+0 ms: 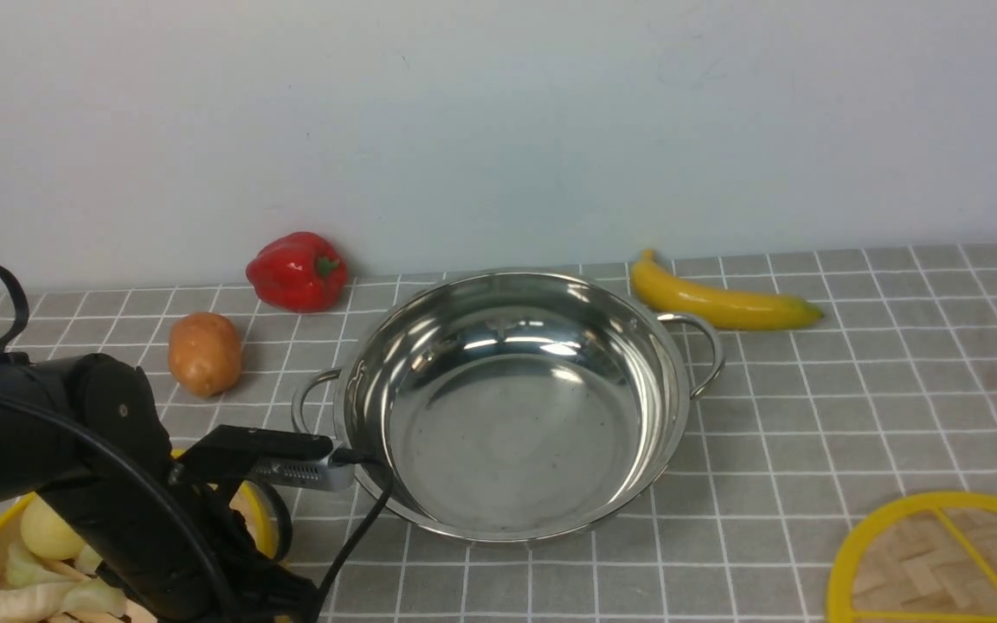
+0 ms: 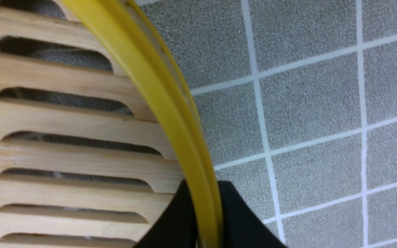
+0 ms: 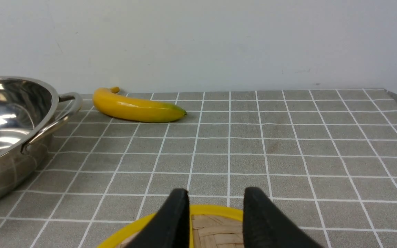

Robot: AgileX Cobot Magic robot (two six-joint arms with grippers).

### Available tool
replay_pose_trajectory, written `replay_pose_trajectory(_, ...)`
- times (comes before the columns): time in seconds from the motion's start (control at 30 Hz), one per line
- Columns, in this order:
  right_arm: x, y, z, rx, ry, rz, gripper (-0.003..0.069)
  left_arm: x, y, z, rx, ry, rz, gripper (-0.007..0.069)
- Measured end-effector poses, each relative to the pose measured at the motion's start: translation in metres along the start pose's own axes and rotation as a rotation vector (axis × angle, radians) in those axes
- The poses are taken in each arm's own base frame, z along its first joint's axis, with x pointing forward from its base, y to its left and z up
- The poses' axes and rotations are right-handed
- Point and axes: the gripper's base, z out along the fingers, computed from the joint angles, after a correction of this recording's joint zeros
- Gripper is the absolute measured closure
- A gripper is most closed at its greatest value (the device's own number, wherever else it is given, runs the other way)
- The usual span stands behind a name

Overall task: Place the steamer in the pot on the grey tablecloth, and put the lid on the steamer.
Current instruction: 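Grasp the rim of the steamer basket holding the buns with the left gripper, then place the bamboo steamer basket with dumplings into the steel pot with the left gripper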

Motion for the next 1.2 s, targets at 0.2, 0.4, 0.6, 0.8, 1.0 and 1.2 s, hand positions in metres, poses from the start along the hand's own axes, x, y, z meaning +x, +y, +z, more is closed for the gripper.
replay_pose_trajectory(0.2,0.0,0.0,0.0,0.0,0.0,0.0,0.0417,0.001,-0.001,-0.005,-0.006,-0.02,0.0,0.0585)
replay_pose_trajectory(0.4,0.0,0.0,0.0,0.0,0.0,0.0,0.0417,0.005,-0.002,-0.026,-0.03,-0.031,0.016,0.0596)
replay_pose_trajectory(0.6,0.0,0.0,0.0,0.0,0.0,0.0,0.0417,0.011,0.0,-0.061,-0.128,0.035,0.028,0.0596)
replay_pose_trajectory(0.8,0.0,0.0,0.0,0.0,0.0,0.0,0.0417,0.013,0.004,-0.105,-0.25,-0.028,0.044,0.0596)
replay_pose_trajectory(1.0,0.0,0.0,0.0,0.0,0.0,0.0,0.0417,0.006,-0.001,-0.133,-0.252,-0.119,0.056,0.0596)
replay_pose_trajectory(1.2,0.0,0.0,0.0,0.0,0.0,0.0,0.0417,-0.005,-0.006,-0.16,-0.262,-0.21,0.114,0.0596)
